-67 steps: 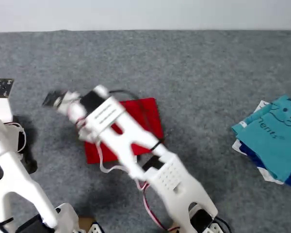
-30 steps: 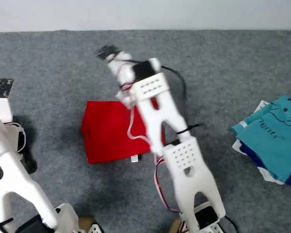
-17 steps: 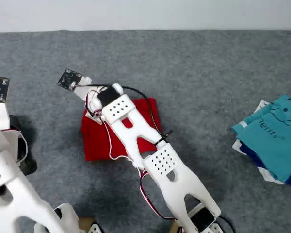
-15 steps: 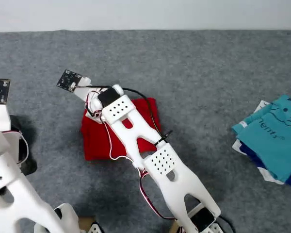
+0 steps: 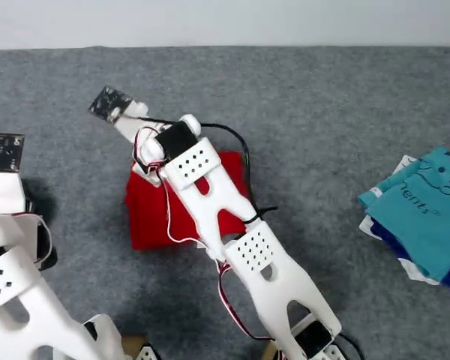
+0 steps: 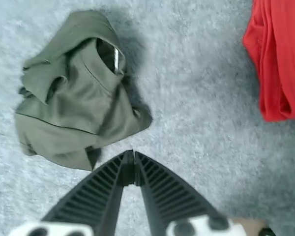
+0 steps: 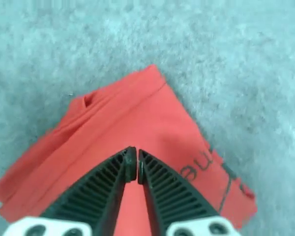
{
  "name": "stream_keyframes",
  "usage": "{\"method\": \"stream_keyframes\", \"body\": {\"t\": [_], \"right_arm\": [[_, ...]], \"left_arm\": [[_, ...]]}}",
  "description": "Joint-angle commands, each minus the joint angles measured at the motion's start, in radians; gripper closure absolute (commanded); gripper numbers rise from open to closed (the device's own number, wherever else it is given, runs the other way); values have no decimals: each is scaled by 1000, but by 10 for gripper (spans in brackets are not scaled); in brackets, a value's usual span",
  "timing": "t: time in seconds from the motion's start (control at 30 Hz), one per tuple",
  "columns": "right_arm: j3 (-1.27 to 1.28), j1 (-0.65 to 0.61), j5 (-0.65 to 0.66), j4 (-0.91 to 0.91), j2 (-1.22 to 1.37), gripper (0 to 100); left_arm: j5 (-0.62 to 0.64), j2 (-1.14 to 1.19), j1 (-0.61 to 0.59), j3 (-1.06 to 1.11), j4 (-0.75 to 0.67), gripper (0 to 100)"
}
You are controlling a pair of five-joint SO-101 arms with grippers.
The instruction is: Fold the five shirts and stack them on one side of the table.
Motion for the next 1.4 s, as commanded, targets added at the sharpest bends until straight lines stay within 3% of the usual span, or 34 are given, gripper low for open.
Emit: {"method": "stream_keyframes", "body": {"t": [0.0, 0.2, 0.4, 0.63, 0.77, 1.17, 1.23, 1.37], "right_arm": [[48, 56, -68, 48, -154, 990], [448, 128, -106, 47, -458, 990], [838, 131, -370, 39, -668, 975], [991, 156, -695, 39, -610, 716], [991, 156, -767, 35, -513, 625], [990, 154, -766, -47, -239, 638], [990, 154, -763, -42, -217, 701], [990, 162, -720, -42, -199, 922]], "left_arm": [[-6, -21, -6, 8, 11, 993], [-46, -43, -100, 16, 9, 993], [-114, -57, -157, 70, 9, 993], [-149, -55, -187, 73, 9, 993], [-149, -49, -184, 73, 6, 993], [-149, -49, -184, 73, 3, 993], [-149, -49, -184, 73, 3, 993], [-149, -49, -184, 73, 3, 993]]}}
